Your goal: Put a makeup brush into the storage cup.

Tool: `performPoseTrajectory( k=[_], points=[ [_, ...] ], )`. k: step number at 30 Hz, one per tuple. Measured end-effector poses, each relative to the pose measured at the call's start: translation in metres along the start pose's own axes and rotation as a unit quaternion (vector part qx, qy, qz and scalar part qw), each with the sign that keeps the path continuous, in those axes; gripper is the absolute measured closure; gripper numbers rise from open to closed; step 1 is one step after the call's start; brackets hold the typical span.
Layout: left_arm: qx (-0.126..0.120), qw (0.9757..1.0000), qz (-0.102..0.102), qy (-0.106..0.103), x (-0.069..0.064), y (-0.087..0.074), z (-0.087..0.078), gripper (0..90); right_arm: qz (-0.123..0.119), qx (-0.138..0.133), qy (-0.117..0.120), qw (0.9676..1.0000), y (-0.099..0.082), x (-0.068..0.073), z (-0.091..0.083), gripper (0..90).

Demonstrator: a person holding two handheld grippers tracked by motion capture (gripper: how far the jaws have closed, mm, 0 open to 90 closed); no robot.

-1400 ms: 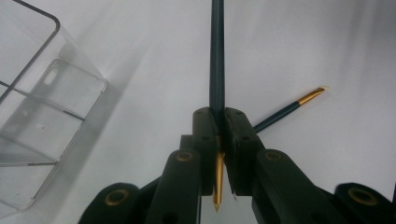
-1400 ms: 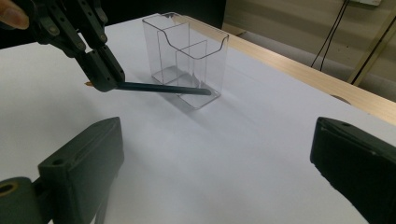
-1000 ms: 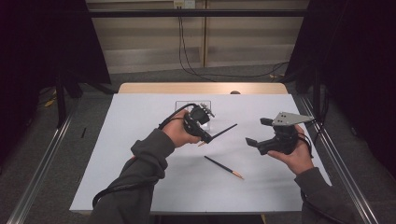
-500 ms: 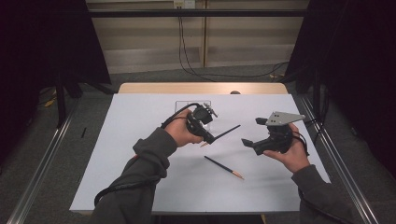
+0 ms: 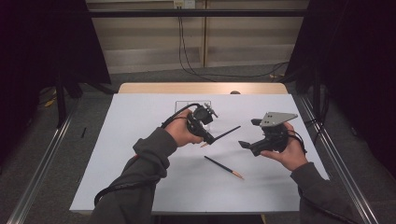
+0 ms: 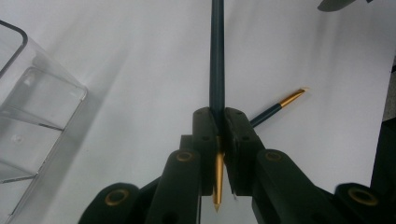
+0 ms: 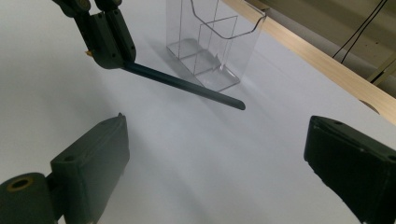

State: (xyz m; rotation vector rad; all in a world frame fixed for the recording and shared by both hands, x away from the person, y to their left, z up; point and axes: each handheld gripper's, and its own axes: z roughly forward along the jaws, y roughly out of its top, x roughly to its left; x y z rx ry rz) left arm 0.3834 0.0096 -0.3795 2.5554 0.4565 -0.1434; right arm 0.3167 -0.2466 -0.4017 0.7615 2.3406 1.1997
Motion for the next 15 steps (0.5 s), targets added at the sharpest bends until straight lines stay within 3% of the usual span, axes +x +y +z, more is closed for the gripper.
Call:
performPoseTrajectory(
  k=[3, 4, 8, 15],
  points=[
    [0.007, 0.9999, 0.01, -0.007, 0.001, 0.001, 0.001, 83.9, -0.013, 0.01, 0.004, 0.9999, 0.002, 0.001, 0.003, 7.8],
    [0.005, 1.0, -0.001, -0.001, -0.001, 0.001, 0.001, 83.9, -0.015, 0.013, 0.003, 0.9998, 0.002, 0.001, 0.004, 7.9],
    [0.005, 0.9999, 0.014, -0.005, -0.001, 0.003, 0.002, 83.9, -0.037, 0.024, 0.005, 0.999, 0.005, 0.002, 0.007, 8.7],
    [-0.006, 0.9998, 0.004, -0.016, -0.006, 0.005, 0.001, 83.8, -0.049, 0.025, 0.012, 0.9984, 0.007, 0.002, 0.011, 13.1]
  ],
)
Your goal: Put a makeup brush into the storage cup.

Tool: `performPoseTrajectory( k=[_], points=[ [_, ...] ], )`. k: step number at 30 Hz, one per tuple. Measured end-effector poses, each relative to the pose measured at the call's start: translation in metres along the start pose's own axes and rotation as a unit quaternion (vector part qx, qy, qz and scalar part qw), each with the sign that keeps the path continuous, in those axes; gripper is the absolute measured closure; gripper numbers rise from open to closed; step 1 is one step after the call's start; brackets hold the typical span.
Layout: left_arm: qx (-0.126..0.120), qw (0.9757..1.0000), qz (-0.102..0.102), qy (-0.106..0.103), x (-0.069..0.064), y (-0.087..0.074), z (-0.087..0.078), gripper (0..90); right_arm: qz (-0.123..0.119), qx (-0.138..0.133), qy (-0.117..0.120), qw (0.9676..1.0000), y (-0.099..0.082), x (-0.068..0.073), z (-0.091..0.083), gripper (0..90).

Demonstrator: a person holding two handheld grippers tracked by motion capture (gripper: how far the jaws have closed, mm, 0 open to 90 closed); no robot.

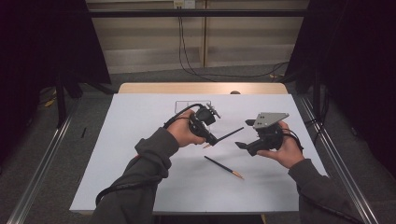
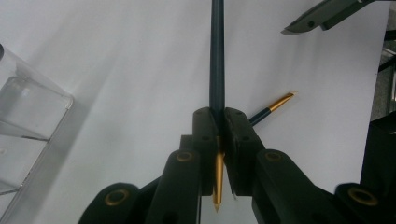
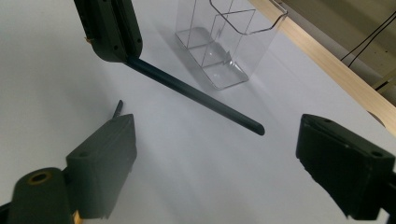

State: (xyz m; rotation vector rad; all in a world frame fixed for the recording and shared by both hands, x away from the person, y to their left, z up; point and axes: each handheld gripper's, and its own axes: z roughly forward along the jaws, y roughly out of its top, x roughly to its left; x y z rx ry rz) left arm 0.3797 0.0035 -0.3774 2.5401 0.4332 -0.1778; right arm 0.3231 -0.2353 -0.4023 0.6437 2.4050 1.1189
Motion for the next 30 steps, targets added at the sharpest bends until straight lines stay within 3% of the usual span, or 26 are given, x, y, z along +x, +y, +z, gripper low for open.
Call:
performPoseTrajectory(
  k=[3, 7, 12, 13, 26, 30],
  points=[
    [0.012, 0.9998, 0.017, -0.002, 0.0004, 0.002, -0.0005, 83.9, 0.003, 0.0, 0.003, 1.0, 0.0001, -0.0011, 0.0014, 13.3],
    [0.004, 0.9999, 0.009, -0.005, -0.0006, 0.0029, 0.0002, 83.9, -0.005, 0.006, 0.006, 0.9999, 0.0014, -0.0005, 0.003, 15.5],
    [0.002, 0.9998, 0.018, -0.011, -0.0006, 0.0043, 0.0003, 83.8, -0.009, 0.009, 0.011, 0.9999, 0.0024, -0.001, 0.0046, 17.9],
    [-0.001, 0.9999, 0.011, -0.009, -0.0021, 0.0041, 0.0006, 83.8, -0.011, 0.009, 0.012, 0.9998, 0.0024, -0.0013, 0.0052, 18.8],
    [-0.001, 0.9996, 0.026, -0.009, -0.0022, 0.0051, 0.0008, 83.8, -0.019, 0.012, 0.034, 0.9992, 0.0005, -0.002, 0.0067, 36.6],
    [-0.004, 0.9997, 0.021, -0.008, -0.0026, 0.0045, 0.0007, 83.9, -0.024, 0.01, 0.033, 0.9991, 0.0004, -0.0031, 0.0053, 40.3]
  ],
)
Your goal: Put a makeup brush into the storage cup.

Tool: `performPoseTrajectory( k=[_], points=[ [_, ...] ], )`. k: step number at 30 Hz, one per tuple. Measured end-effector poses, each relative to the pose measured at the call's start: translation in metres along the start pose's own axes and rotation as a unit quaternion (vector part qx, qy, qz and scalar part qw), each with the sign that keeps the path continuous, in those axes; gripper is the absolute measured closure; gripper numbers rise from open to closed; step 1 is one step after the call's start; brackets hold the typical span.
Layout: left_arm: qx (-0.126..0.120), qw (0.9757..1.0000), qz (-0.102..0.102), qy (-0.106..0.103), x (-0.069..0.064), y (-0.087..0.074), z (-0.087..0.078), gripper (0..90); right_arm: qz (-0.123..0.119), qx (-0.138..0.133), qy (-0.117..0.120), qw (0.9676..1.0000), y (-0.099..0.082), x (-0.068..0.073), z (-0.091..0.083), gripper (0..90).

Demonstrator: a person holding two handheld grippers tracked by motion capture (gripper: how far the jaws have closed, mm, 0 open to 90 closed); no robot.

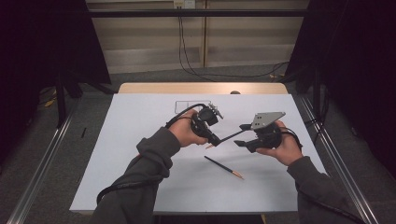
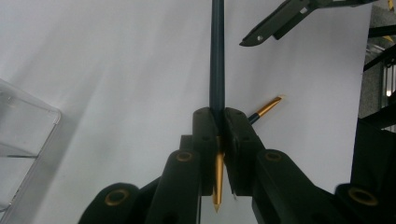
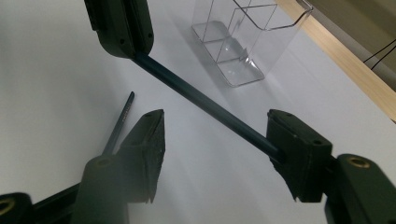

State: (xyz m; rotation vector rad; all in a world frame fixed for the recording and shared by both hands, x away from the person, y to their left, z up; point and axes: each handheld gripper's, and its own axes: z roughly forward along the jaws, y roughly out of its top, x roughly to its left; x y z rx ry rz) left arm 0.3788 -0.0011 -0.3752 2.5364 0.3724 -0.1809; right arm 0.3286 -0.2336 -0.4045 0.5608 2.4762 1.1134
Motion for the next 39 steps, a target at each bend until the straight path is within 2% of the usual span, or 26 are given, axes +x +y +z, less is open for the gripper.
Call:
performPoseTrajectory(
  k=[2, 3, 4, 5, 8, 9, 13, 16, 20, 22, 24, 29, 30, 39],
  points=[
    [-0.002, 1.0, -0.001, -0.001, 0.0, 0.0, 0.0, 83.8, -0.003, 0.001, 0.0, 1.0, 0.0, 0.0, -0.001, 42.1],
    [0.001, 1.0, 0.007, -0.004, 0.001, 0.0, 0.0, 83.8, -0.003, 0.0, 0.0, 1.0, -0.001, 0.0, -0.001, 42.8],
    [0.0, 1.0, 0.003, -0.004, 0.0, 0.0, 0.0, 83.8, -0.005, 0.0, 0.0, 1.0, -0.001, -0.001, -0.001, 43.9],
    [0.001, 0.9999, 0.005, -0.011, 0.0, 0.0, 0.001, 83.8, -0.007, 0.002, 0.0, 1.0, -0.002, -0.001, -0.001, 45.2],
    [0.002, 0.9999, 0.011, -0.009, 0.0, 0.001, 0.002, 83.8, -0.005, 0.0, 0.0, 1.0, -0.004, -0.001, -0.002, 46.1],
    [0.002, 0.9999, 0.006, -0.009, -0.002, 0.001, 0.002, 83.9, -0.005, 0.0, -0.001, 1.0, -0.004, -0.001, -0.002, 45.8],
    [-0.003, 0.9999, 0.004, -0.013, -0.003, 0.001, 0.005, 83.8, -0.004, -0.007, -0.003, 1.0, -0.003, -0.002, -0.003, 45.6],
    [0.004, 0.9998, 0.015, -0.014, -0.002, 0.003, 0.005, 83.8, -0.009, -0.006, 0.001, 0.9999, -0.002, 0.0, -0.003, 48.3],
    [-0.001, 0.9998, 0.011, -0.013, -0.002, 0.003, 0.005, 83.8, -0.017, -0.002, 0.001, 0.9999, -0.002, 0.0, -0.003, 51.9],
    [-0.004, 0.9999, 0.008, -0.014, -0.001, 0.002, 0.005, 83.8, -0.02, -0.001, 0.01, 0.9998, -0.003, 0.0, -0.003, 59.5],
    [-0.009, 0.9998, 0.001, -0.018, -0.001, 0.002, 0.005, 83.8, -0.023, 0.005, 0.01, 0.9997, -0.003, 0.0, -0.003, 60.1],
    [-0.012, 0.9997, 0.007, -0.02, -0.001, 0.003, 0.004, 83.9, -0.027, 0.014, 0.019, 0.9994, -0.006, 0.002, -0.001, 63.3],
    [-0.017, 0.9996, 0.0, -0.022, -0.002, 0.003, 0.004, 83.8, -0.029, 0.017, 0.019, 0.9993, -0.006, 0.002, -0.001, 64.5],
    [-0.021, 0.9993, -0.001, -0.031, -0.002, 0.005, 0.005, 83.9, -0.03, 0.021, 0.022, 0.9991, -0.01, 0.002, -0.003, 69.4]
  ],
)
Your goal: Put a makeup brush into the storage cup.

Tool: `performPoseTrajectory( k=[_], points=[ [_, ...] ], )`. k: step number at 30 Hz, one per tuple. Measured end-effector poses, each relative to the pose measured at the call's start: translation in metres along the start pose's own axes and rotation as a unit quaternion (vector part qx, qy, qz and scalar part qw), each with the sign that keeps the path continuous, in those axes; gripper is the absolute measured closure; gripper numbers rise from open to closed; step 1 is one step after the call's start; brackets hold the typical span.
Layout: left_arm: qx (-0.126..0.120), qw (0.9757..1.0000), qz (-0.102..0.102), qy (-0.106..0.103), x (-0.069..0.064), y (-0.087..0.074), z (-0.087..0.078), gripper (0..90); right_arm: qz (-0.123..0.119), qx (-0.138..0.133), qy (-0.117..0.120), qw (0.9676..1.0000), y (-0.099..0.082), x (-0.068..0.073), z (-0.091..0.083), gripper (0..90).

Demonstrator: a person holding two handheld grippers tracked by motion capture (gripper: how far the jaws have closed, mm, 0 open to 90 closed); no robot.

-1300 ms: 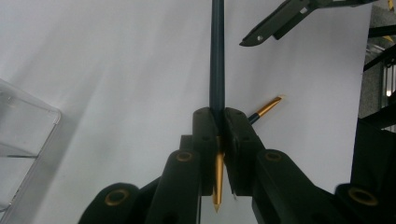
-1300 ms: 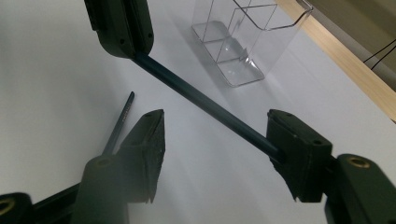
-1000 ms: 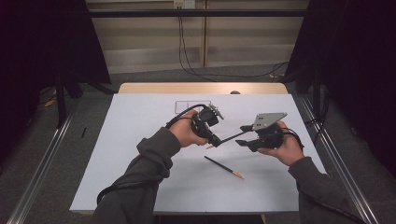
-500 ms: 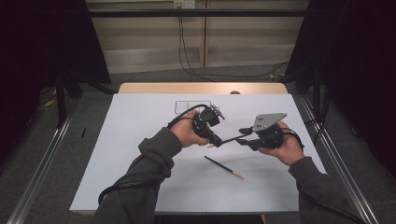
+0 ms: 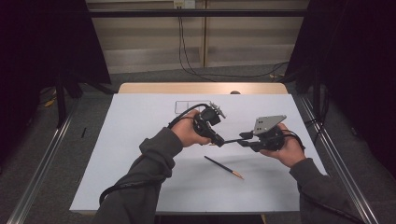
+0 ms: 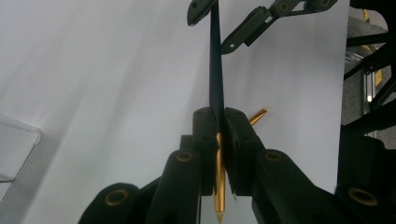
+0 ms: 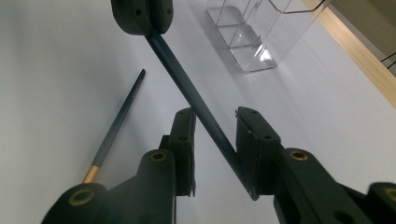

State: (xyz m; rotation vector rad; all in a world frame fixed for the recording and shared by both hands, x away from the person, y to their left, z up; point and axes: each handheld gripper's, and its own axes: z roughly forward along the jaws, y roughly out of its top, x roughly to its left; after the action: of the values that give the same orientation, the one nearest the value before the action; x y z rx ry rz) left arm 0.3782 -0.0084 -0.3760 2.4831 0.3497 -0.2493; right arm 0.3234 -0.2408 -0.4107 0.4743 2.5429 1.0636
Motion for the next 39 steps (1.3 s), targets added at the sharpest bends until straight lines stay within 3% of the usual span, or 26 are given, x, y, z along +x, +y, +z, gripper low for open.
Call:
performPoseTrajectory(
  k=[11, 25, 26, 36, 39],
  points=[
    [-0.013, 0.9998, -0.009, -0.01, 0.002, 0.003, -0.003, 84.0, 0.003, 0.008, 0.009, 0.9999, -0.004, 0.001, 0.001, 74.3],
    [-0.028, 0.9993, -0.011, -0.02, 0.003, 0.007, -0.005, 84.0, -0.01, 0.03, 0.027, 0.9991, -0.004, 0.003, 0.003, 80.5],
    [-0.037, 0.9989, -0.019, -0.021, 0.002, 0.008, -0.005, 84.0, -0.014, 0.031, 0.03, 0.999, -0.004, 0.003, 0.003, 81.2],
    [-0.066, 0.9973, -0.019, -0.028, 0.005, 0.011, -0.006, 83.4, -0.024, 0.041, 0.046, 0.9978, -0.006, 0.006, 0.005, 85.5],
    [-0.081, 0.9966, -0.018, -0.006, 0.006, 0.011, -0.008, 83.5, -0.014, 0.043, 0.05, 0.9977, -0.006, 0.007, 0.005, 86.0]
  ],
)
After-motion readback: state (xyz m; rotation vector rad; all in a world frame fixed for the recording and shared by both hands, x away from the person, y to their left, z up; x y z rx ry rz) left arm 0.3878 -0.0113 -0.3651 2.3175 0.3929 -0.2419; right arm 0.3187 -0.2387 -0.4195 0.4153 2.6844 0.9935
